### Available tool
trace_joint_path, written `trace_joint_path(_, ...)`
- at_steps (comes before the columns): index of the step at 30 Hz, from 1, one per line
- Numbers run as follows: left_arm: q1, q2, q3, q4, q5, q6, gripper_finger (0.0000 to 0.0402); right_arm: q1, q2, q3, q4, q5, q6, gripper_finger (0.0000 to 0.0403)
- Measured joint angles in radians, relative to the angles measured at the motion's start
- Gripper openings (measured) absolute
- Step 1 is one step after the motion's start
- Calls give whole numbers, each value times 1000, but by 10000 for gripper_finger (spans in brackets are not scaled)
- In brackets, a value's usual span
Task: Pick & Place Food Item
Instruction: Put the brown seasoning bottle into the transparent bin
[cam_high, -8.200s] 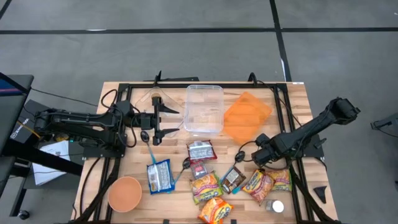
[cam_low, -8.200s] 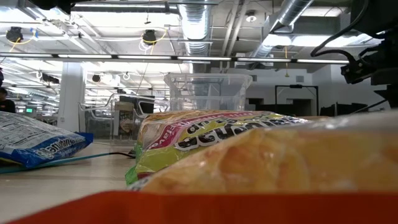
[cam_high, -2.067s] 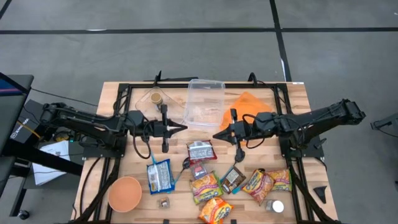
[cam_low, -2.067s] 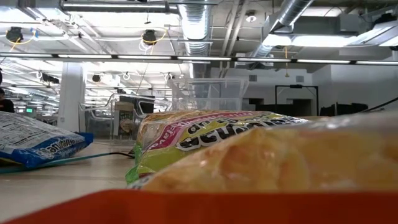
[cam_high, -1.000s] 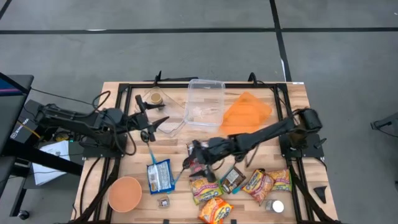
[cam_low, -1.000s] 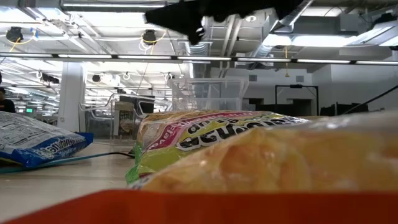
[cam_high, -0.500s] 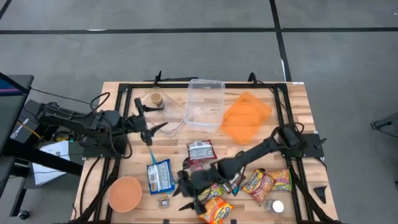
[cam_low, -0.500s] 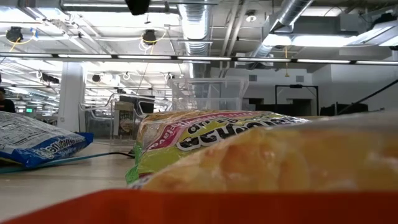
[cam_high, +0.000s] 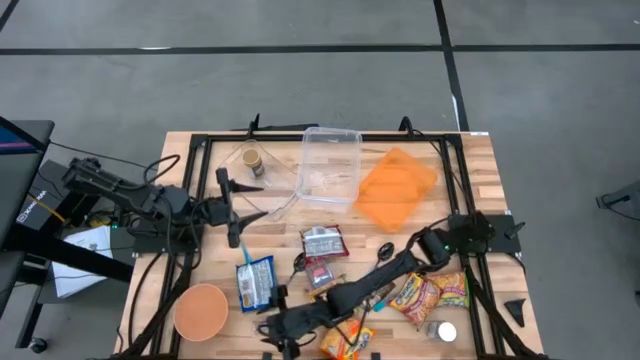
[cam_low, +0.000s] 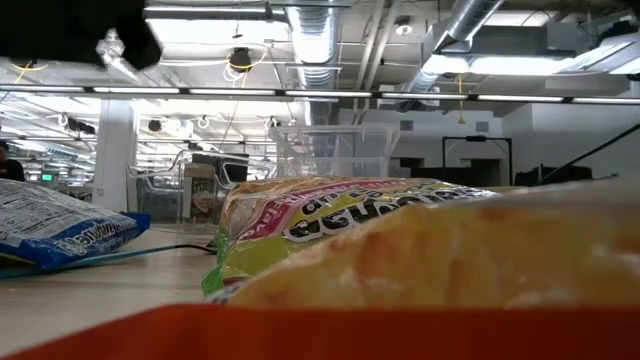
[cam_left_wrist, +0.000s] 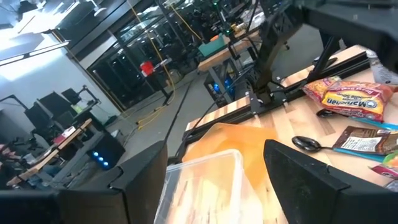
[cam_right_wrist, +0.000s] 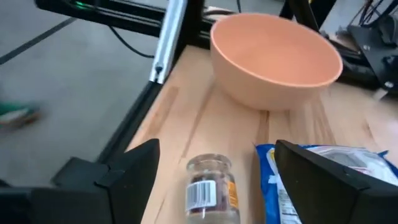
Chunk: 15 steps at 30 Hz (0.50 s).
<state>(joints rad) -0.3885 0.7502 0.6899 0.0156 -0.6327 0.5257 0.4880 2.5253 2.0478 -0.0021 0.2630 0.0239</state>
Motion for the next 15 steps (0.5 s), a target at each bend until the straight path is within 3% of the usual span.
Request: trace_joint_path(15, -57, 0, 0, 0, -5, -11, 260, 11, 51, 26, -50, -7, 82, 322)
